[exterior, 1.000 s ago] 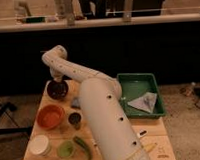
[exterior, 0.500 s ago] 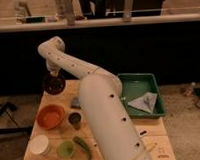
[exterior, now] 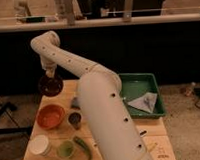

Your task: Stack bowls on top of each other

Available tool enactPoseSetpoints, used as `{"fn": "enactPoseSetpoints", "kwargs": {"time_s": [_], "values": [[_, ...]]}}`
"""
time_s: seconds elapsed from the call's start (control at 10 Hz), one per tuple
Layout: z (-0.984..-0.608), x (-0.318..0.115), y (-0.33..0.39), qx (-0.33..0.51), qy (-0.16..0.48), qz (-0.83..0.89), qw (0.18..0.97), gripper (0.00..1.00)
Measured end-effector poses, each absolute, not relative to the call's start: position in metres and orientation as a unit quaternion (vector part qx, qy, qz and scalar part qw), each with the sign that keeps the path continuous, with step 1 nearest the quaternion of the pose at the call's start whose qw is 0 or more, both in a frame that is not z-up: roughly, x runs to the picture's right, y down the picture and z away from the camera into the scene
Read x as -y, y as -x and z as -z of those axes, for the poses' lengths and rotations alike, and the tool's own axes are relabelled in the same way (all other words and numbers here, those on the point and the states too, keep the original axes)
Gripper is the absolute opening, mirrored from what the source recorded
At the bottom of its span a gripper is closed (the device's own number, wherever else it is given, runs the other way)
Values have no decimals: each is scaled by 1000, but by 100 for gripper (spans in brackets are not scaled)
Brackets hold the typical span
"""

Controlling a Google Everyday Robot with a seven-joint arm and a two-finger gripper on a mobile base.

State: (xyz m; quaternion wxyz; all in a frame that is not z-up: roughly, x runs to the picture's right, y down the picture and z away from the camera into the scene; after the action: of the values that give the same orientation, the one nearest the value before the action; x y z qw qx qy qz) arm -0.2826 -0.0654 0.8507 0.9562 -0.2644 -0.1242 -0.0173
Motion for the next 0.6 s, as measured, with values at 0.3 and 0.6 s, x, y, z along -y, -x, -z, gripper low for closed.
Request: {"fn": "enactPoseSetpoints", "kwargs": {"time_s": [0.3, 0.6], "values": [[-824, 36, 289, 129, 288, 36, 948, 0], [-809, -1, 283, 131, 308, 31, 942, 0]]}}
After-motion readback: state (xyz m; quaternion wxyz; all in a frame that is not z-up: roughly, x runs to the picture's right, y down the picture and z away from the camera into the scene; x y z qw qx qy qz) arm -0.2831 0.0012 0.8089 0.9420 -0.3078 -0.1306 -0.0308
